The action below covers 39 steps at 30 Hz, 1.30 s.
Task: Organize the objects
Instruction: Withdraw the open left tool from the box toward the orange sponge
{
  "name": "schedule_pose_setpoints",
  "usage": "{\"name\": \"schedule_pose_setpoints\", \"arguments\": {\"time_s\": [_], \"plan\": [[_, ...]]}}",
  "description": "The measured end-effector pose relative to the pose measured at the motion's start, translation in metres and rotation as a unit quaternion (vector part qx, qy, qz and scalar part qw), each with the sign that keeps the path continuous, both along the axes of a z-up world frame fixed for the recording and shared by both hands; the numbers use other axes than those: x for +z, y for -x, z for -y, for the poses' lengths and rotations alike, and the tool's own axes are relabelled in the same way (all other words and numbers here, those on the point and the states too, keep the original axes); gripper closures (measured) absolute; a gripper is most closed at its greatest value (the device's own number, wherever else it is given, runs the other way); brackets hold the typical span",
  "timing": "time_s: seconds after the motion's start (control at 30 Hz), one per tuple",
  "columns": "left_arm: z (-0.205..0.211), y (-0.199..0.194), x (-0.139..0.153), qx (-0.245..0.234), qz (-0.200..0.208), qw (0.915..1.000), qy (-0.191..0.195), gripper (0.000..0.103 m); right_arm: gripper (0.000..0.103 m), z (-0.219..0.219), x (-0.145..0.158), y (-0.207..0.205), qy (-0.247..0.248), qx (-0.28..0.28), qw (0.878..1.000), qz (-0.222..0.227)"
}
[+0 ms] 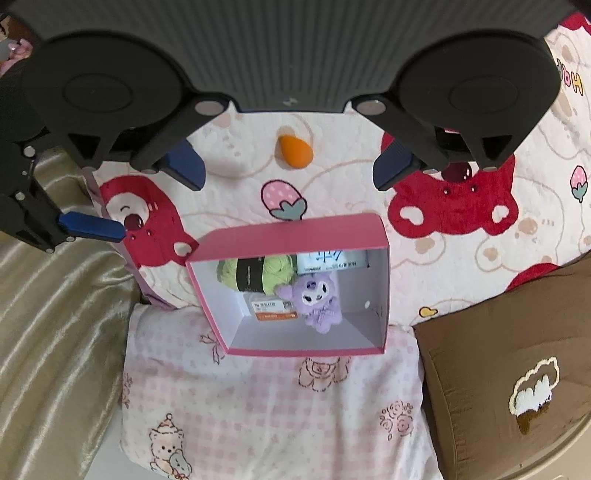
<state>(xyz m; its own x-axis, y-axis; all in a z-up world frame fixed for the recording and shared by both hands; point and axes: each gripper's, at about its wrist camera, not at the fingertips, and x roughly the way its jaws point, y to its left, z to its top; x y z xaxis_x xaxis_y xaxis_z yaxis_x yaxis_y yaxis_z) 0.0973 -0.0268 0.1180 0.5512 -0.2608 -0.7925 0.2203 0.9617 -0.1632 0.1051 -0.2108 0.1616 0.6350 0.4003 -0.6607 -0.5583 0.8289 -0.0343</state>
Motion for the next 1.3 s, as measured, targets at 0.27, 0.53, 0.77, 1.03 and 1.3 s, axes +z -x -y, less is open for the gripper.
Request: {"name": "schedule_pose_setpoints", "arguments": {"time_s": [0.27, 0.53, 0.77, 1.03, 1.3], "plan": [[-0.007, 0.011, -0.012, -0.014, -0.016, 0.9997, 0.014, 0.005, 0.009, 0.002, -0.009, 0.018, 0.002, -0.003, 1.0, -0.016], [-0.014, 0.017, -0.03, -0.022, -0.056, 0.9961, 0.065, 0.005, 0.009, 0.011, -0.014, 0.028, -0.004, -0.015, 1.0, -0.009], [-0.017, 0.015, -0.055, -0.015, -0.074, 0.9954, 0.058, 0.005, 0.009, 0.014, -0.028, 0.032, -0.013, -0.006, 1.0, -0.021], [-0.015, 0.003, -0.084, -0.016, -0.098, 0.9939, 0.047, 0.005, 0.009, 0.009, -0.045, 0.035, -0.016, 0.013, 0.999, -0.026], [-0.012, 0.001, -0.105, -0.013, -0.116, 0.9924, 0.039, 0.004, 0.009, 0.011, -0.066, 0.028, -0.023, 0.003, 0.999, -0.027]]}}
